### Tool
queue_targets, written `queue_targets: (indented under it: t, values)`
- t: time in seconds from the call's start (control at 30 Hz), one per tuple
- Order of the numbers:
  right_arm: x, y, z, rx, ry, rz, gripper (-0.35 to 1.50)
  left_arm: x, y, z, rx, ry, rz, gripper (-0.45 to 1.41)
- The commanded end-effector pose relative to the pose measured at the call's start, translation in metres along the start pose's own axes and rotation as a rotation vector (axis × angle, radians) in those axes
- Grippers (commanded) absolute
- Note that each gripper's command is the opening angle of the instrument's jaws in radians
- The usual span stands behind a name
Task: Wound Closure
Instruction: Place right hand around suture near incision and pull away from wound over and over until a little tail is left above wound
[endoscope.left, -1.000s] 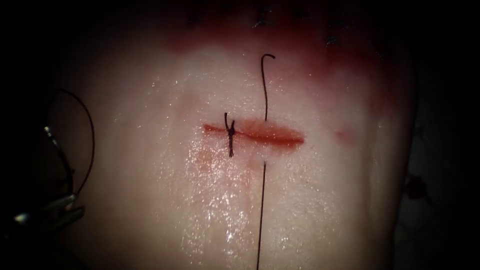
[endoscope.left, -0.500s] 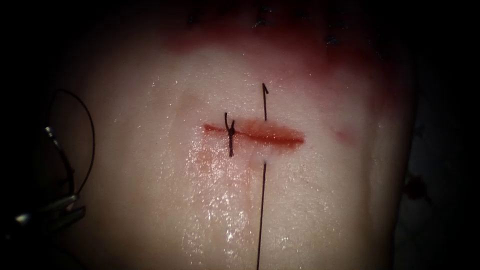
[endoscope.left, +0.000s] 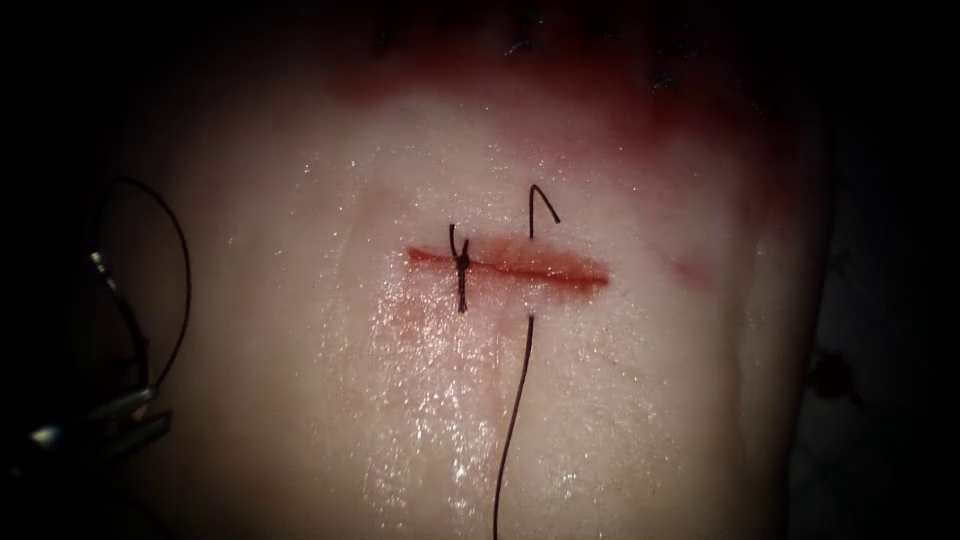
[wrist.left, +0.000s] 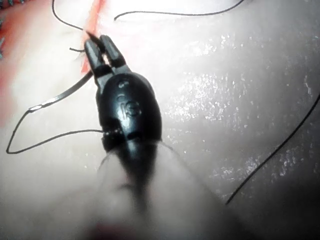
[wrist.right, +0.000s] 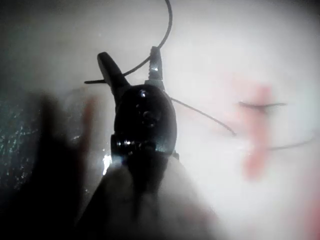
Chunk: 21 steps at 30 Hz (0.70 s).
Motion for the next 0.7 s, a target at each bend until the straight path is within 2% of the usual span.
queue_targets:
  t: [0.03, 0.07, 0.13, 0.3, 0.43, 0.57, 0.63, 0.7]
  values:
    - [-0.0015, 0.0027, -0.0002, -0.029, -0.008, -0.013, 1.46, -0.0004, 0.0001, 0.0007, -0.001, 0.002, 0.000, -0.35]
    - [-0.0025, 0.0048, -0.0006, -0.062, -0.025, -0.030, 1.46, -0.0005, 0.0001, 0.0007, -0.001, 0.002, 0.000, -0.35]
    - [-0.0034, 0.0065, -0.0005, -0.091, -0.045, -0.037, 1.46, -0.0005, 0.0001, 0.0008, -0.001, 0.003, 0.000, -0.35]
    - [-0.0058, 0.0089, 0.0006, -0.132, -0.066, -0.068, 1.46, -0.0006, 0.0001, 0.0009, -0.001, 0.003, 0.000, -0.35]
    - [-0.0084, 0.0104, 0.0015, -0.212, -0.071, -0.133, 1.46, -0.0006, 0.0002, 0.0009, -0.001, 0.003, 0.000, -0.35]
    - [-0.0101, 0.0105, 0.0019, -0.205, -0.093, -0.142, 1.48, -0.0006, 0.0001, 0.0007, -0.003, 0.005, 0.000, -0.35]
    - [-0.0101, 0.0101, 0.0015, -0.185, -0.086, -0.142, 1.48, -0.0006, 0.0000, 0.0005, -0.005, 0.005, 0.000, -0.35]
    - [-0.0096, 0.0092, 0.0010, -0.139, -0.057, -0.079, 1.48, -0.0007, -0.0002, 0.0003, -0.010, 0.009, -0.001, -0.35]
